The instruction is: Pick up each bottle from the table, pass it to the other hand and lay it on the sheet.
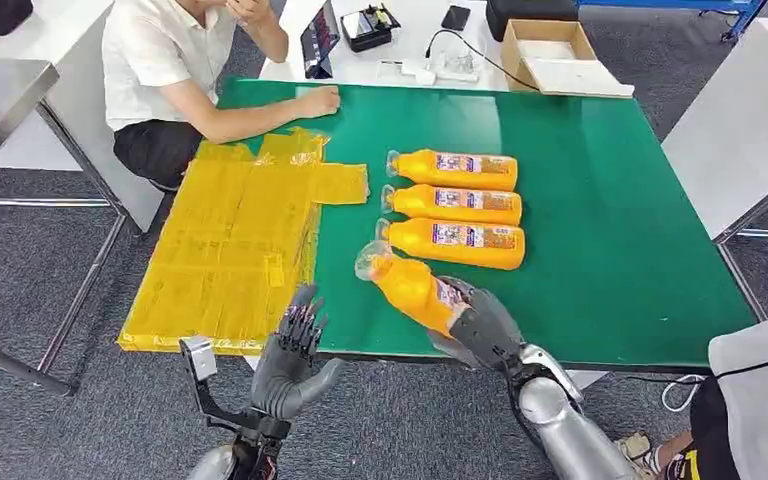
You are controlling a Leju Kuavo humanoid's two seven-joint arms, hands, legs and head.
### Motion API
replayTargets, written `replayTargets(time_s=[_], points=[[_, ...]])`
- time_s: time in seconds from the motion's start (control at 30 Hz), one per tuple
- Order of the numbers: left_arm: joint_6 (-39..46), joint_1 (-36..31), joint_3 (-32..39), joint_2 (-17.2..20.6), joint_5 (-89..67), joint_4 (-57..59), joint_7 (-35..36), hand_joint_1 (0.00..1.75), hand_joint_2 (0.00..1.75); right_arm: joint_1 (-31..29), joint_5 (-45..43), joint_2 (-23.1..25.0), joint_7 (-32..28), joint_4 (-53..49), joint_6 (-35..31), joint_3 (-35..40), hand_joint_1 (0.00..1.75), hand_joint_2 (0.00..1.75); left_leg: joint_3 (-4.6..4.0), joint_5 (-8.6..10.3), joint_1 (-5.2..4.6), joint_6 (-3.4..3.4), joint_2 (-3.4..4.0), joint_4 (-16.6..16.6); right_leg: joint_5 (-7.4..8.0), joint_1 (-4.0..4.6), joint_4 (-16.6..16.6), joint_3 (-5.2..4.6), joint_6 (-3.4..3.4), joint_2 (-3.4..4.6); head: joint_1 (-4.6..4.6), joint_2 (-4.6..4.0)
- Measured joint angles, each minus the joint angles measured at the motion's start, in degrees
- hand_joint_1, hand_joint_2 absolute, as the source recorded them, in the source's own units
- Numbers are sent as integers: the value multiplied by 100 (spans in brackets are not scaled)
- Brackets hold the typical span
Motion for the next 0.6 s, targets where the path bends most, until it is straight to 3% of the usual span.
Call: replayTargets(time_s=[0.6], points=[[24, -248, -96, 22, 26, 188, 193, 0, 175, -397, -319, 654, -319, 236, 265, 921, 175, 175, -40, 5, -1, -7, -20, 1, -3, -2, 17, -41, -3, -19, -2, 0]])
